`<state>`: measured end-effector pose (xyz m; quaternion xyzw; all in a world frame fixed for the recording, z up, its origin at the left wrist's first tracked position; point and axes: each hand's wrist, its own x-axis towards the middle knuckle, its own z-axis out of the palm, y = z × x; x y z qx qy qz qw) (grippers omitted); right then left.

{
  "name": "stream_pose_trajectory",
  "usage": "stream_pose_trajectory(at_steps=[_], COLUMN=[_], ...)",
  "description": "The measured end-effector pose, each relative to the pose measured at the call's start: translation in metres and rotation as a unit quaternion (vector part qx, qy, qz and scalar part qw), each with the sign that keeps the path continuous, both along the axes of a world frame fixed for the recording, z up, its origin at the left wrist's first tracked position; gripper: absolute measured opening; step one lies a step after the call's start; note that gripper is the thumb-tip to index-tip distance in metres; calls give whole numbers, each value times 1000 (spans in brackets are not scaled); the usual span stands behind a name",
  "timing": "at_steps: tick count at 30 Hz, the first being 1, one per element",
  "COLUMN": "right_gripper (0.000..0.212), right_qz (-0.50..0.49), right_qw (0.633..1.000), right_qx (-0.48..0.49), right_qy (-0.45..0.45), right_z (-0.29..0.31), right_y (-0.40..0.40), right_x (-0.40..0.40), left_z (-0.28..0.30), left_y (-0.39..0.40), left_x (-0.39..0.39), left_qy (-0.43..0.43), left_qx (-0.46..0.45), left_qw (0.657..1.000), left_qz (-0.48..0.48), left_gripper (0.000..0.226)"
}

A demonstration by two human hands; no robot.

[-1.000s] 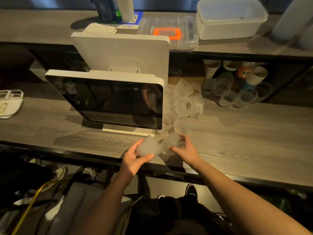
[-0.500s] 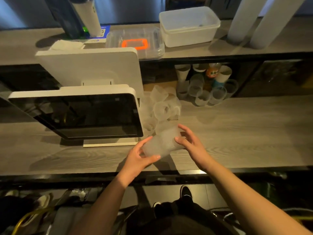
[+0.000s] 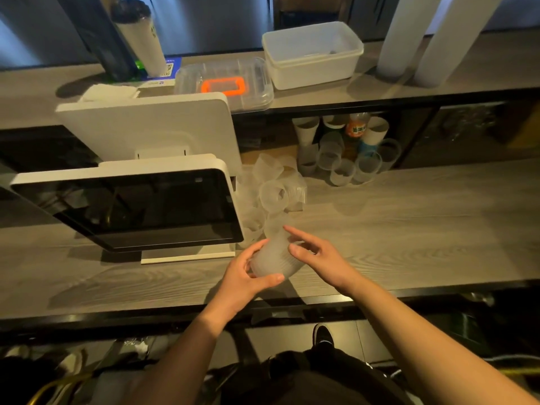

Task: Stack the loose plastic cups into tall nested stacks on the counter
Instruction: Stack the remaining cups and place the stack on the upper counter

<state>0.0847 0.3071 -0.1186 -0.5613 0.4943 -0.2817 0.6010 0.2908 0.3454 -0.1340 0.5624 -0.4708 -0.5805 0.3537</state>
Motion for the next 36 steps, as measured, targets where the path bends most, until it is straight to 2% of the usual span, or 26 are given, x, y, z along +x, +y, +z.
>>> stream_pose_trajectory(at_steps=[6, 9, 13, 15, 19, 27, 29, 32, 36], right_gripper=[54, 59, 57, 61, 70, 97, 104, 113, 116], right_qz=[23, 19, -22, -50, -89, -66, -64, -75, -97], right_qw=[999, 1000, 999, 998, 992, 978, 975, 971, 967], right_qx=[-4, -3, 2, -7, -16, -15, -12, -28, -43], right_qy=[29, 25, 23, 44, 86, 198, 211, 226, 233], right_z=[3, 3, 4, 4, 4, -2, -7, -12, -16], right_y=[-12, -23, -55, -77, -122, -197, -207, -215, -220], right_x=[-1, 1, 0, -3, -5, 26, 39, 55, 66], left_z=[7, 7, 1, -2, -8, -14, -12, -13, -16], left_y=[-2, -7, -17, -21, -29, -47, -49, -49, -49], left_x=[-9, -13, -14, -17, -24, -37, -39, -40, -42], left_qy=[-7, 3, 28, 35, 42, 19, 18, 10, 4], left_qx=[28, 39, 57, 70, 95, 121, 128, 147, 143], left_qw=[999, 999, 996, 993, 985, 969, 966, 962, 960], left_qz=[-33, 2, 64, 85, 139, 214, 224, 231, 240], left_gripper=[78, 81, 70, 69, 82, 60, 74, 126, 133])
